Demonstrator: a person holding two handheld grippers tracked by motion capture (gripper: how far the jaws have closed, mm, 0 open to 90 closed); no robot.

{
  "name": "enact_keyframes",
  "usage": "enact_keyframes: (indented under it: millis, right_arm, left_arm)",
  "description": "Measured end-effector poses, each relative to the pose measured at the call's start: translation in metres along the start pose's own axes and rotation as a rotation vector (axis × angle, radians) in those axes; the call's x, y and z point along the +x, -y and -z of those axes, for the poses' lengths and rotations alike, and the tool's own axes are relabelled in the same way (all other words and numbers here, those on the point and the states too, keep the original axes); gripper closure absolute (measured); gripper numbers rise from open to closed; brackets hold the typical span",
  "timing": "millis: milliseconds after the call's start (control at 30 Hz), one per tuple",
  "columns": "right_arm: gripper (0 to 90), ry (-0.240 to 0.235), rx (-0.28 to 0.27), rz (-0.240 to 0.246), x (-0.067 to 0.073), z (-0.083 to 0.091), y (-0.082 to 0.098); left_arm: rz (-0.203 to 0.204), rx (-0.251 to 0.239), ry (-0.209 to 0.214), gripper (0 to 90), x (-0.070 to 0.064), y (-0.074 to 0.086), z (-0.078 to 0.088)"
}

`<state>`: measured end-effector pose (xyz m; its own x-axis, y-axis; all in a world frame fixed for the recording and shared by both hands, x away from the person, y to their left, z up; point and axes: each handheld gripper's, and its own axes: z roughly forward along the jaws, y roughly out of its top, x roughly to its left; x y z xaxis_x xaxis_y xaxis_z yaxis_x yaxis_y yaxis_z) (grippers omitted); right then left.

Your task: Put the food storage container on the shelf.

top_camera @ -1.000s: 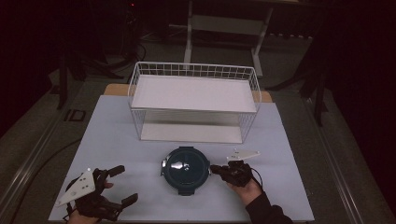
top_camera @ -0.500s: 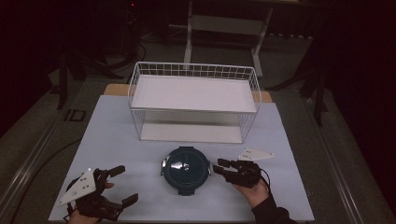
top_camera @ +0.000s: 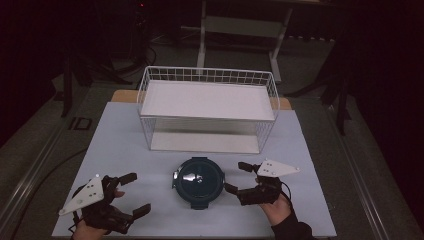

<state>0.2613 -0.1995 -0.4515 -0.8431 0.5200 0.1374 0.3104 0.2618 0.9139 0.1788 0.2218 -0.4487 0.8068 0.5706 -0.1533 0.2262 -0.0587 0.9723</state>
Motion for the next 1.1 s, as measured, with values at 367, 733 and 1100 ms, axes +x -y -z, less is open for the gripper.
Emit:
enact_keyframes:
  millis: [367,733,1100]
  right_arm:
    - [13.6,0.130,-0.105,0.089,0.008,0.012,-0.009]
    - [14.3,0.203,-0.159,0.149,0.013,0.018,-0.010]
    - [16.6,0.137,-0.128,0.100,0.011,0.013,-0.010]
  left_arm:
    - [-0.004,0.037,0.016,1.0,0.009,-0.019,-0.020]
    - [0.021,0.093,0.026,1.0,0.015,-0.019,-0.048]
    - [0.145,0.190,-0.005,1.0,0.034,-0.015,-0.072]
